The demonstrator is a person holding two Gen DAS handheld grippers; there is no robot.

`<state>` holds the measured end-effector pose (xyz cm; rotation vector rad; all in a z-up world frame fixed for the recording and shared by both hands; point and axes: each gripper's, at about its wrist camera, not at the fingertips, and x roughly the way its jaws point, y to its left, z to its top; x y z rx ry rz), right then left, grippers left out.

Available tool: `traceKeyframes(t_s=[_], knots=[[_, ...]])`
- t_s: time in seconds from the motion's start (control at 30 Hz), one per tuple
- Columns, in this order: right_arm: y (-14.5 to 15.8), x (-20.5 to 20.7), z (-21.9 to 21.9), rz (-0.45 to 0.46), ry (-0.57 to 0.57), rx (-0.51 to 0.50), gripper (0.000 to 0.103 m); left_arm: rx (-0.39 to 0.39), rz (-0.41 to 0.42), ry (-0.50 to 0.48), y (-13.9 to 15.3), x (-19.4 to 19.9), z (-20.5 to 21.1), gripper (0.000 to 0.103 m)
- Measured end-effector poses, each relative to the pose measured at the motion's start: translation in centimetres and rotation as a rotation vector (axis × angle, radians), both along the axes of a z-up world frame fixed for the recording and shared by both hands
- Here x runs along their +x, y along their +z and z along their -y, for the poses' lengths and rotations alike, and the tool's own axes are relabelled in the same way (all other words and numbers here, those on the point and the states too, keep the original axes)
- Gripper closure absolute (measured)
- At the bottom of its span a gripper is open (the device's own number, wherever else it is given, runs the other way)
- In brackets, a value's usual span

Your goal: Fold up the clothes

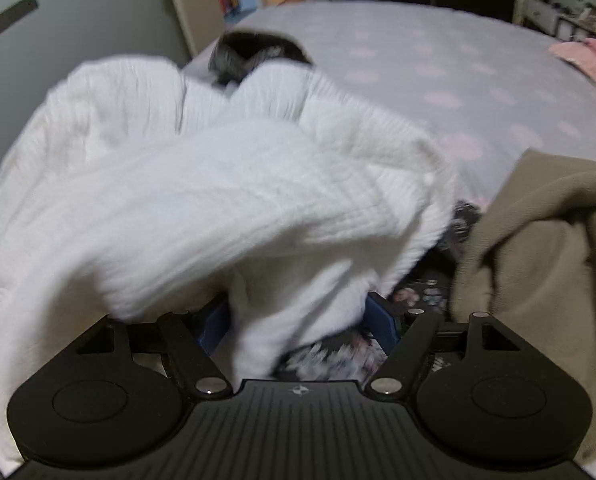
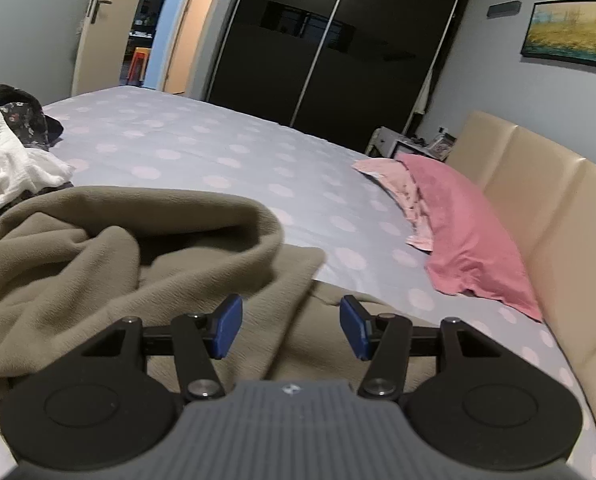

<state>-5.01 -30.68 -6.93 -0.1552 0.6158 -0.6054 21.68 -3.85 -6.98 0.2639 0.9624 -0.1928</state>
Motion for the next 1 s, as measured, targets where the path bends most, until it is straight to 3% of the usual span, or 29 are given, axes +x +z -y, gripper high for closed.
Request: traceKeyframes(t_s=[0.03, 0.1, 0.2, 0.4, 0.57, 0.73, 0.9, 1.0], knots=[[-0.1, 0.3, 0.1, 0.0, -0.002, -0.002, 0.046, 0.002, -0.014, 0.019, -0.6, 0.6, 0.1, 0.038], [-0.1, 0.8, 0.2, -0.002, -0.011, -0.002, 0.046, -0.006, -0.014, 0.029, -1.2, 0.9, 0.0, 0.068], [-0.2, 1.3, 0.5, -0.006, -0.022, 0.008, 0.046, -0.03, 0.021, 0.04, -1.0, 0.5, -0.2, 0.086], [0.0, 1.6, 0.0, 0.003, -0.011, -0.001, 0.046, -0.029, 0.174, 0.031, 4.1, -1.3, -1.5, 0.09], [0.2, 1.4, -1.0, 0.009, 0.015, -0.04, 0.046, -0.054, 0.28, 0.069, 12.6, -0.7, -4.1, 0.091], [0.8, 0.7, -1.0, 0.031, 0.002, -0.035, 0.046, -0.011, 0.481, 0.134, 22.0, -0.8, -6.7, 0.091], [1.1, 0.1, -0.6, 0.04, -0.025, -0.026, 0.046, 0.034, 0.687, 0.283, 31.0, -1.0, -11.0, 0.091], [1.0, 0.1, -0.3, 0.034, -0.032, -0.026, 0.046, 0.105, 0.696, 0.329, 33.0, -0.7, -12.4, 0.091]])
